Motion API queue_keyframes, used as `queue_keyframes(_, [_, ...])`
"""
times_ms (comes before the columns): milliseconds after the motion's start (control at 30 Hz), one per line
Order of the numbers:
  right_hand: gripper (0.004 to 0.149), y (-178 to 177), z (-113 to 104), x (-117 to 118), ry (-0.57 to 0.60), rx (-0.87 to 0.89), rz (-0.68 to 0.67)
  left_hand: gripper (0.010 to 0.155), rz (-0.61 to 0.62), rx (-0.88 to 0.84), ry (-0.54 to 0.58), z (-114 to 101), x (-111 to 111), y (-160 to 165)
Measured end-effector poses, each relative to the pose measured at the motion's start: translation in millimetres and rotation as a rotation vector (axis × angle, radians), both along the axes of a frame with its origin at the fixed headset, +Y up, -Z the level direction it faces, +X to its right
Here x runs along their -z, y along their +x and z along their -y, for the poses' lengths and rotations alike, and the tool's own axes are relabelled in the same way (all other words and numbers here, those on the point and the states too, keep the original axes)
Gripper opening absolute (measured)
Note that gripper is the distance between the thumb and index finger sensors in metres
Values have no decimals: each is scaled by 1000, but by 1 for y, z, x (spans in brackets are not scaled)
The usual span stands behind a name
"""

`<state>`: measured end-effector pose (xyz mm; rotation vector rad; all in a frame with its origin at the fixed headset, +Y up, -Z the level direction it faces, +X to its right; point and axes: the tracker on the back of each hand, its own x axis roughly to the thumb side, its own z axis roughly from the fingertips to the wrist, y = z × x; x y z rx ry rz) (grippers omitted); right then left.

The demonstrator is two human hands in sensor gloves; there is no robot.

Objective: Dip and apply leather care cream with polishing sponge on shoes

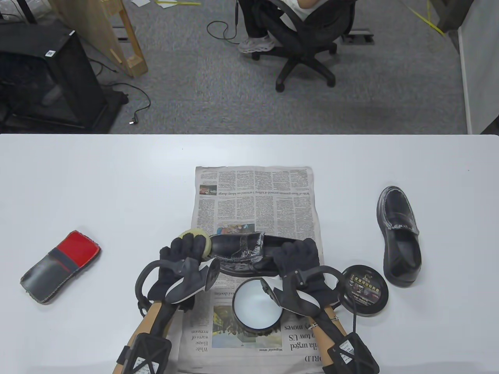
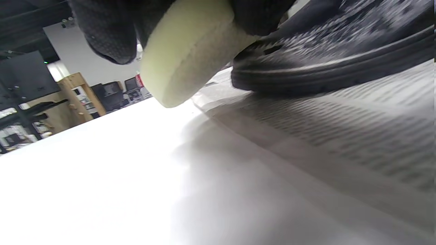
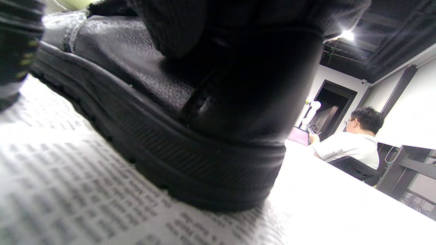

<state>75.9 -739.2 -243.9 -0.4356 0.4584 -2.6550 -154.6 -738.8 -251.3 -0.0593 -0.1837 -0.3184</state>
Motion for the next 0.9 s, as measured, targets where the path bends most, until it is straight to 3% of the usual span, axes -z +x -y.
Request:
queue_keyframes(133, [38,1,0,1,-3,11,-4,57,72,-100,-13,-5,-5,13])
queue_keyframes(267, [38,3,-1,1,-10,31,-8,56,108,-145,-12,-6,8,32])
queue_keyframes(433, [39,5,0,2,-21,45,-4,56,25,-155,-26,-3,30,32])
queue_keyframes(533, [39,5,1,2,-15,28,-1,56,-54,-69,-20,4,34,20])
queue_keyframes(667, [39,4,0,2,-12,13,1,56,-98,-39,-23,10,30,2])
queue_keyframes(900, [39,4,-2,1,-15,4,0,57,-6,60,-19,2,3,4])
